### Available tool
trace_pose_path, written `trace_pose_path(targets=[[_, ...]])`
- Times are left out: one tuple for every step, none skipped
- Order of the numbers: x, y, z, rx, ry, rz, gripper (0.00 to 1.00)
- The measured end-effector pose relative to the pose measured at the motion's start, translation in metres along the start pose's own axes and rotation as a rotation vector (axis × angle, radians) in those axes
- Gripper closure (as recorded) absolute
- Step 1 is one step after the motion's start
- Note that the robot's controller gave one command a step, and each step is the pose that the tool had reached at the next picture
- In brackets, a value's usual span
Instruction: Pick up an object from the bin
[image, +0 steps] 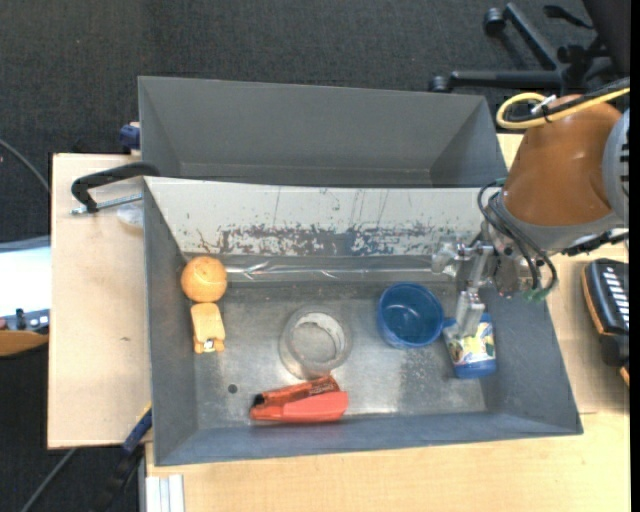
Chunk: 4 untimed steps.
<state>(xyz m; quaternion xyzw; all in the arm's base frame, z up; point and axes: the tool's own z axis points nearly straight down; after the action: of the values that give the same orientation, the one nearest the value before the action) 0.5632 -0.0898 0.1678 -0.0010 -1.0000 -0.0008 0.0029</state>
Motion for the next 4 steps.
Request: trace_pose_path(targets=[[-0.002,0.000,-0.005,0.001,-0.008,-0.001,0.00],[0.003,-0.001,0.025,0.002,-0.013,-0.065,0.00],[0.006,0.004,0.057,-0.001,-0.005,-0.021,0.00],[0.013,0.028,0.068,0.000,-0.015,0.022,1.00]])
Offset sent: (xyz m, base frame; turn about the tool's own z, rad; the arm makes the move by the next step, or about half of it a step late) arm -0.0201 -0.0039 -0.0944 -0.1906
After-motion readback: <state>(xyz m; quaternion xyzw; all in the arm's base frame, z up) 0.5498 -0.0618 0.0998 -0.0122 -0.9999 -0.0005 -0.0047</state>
